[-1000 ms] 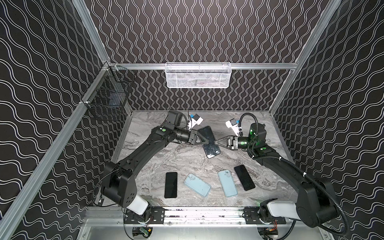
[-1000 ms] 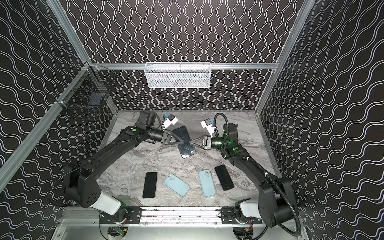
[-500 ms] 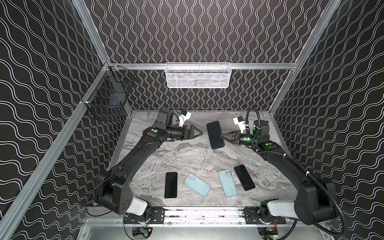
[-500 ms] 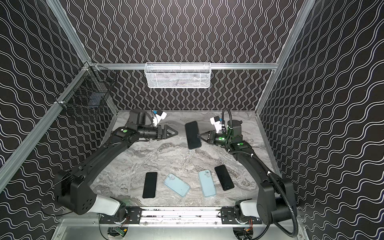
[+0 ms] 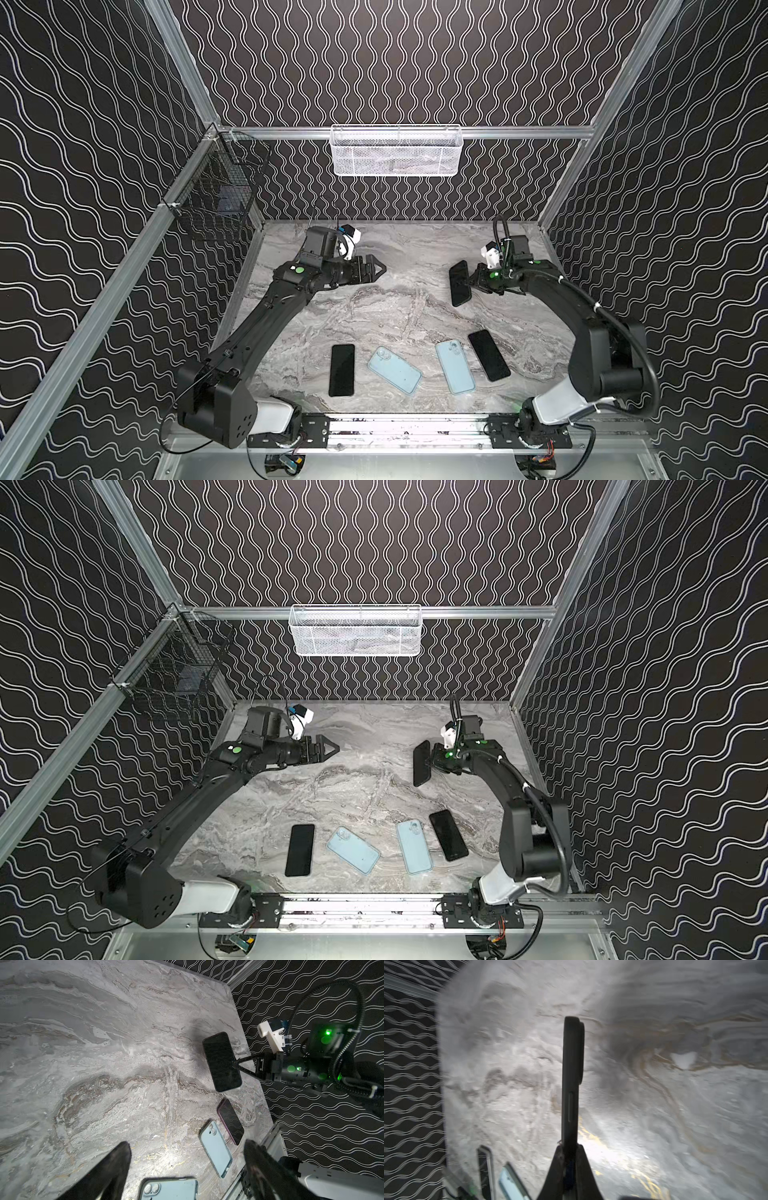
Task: Put the phone into the phone case
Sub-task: 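Lower the cased phone flat onto the table with the right gripper and release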
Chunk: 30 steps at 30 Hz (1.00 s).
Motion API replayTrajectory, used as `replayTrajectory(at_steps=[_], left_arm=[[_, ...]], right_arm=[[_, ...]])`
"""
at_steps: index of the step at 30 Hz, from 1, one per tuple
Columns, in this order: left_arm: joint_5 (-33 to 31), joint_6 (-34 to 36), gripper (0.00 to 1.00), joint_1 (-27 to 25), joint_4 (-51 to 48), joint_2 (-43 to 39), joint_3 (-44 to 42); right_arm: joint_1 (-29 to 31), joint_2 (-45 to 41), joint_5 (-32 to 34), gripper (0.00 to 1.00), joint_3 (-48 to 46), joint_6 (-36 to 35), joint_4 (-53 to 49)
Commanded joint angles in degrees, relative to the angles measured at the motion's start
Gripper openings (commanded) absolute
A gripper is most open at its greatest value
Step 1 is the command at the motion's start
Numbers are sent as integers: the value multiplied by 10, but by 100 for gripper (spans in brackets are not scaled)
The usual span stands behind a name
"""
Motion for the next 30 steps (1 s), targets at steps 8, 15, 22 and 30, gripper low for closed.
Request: replayTrajectory(at_steps=[8, 15, 22, 30], left_arm=[[41, -13, 89, 3, 41, 17, -13], [51, -17, 89, 9, 50, 27, -16], [83, -40, 89, 24, 76, 38, -26], [71, -32, 89, 24, 68, 36, -25]], right_arm=[[-5, 56, 97, 0, 31, -54, -92], [-8, 73, 134, 0, 17, -56, -73], [-17, 85, 163, 0, 18, -56, -60], [-21, 132, 239, 0, 37, -63, -72]])
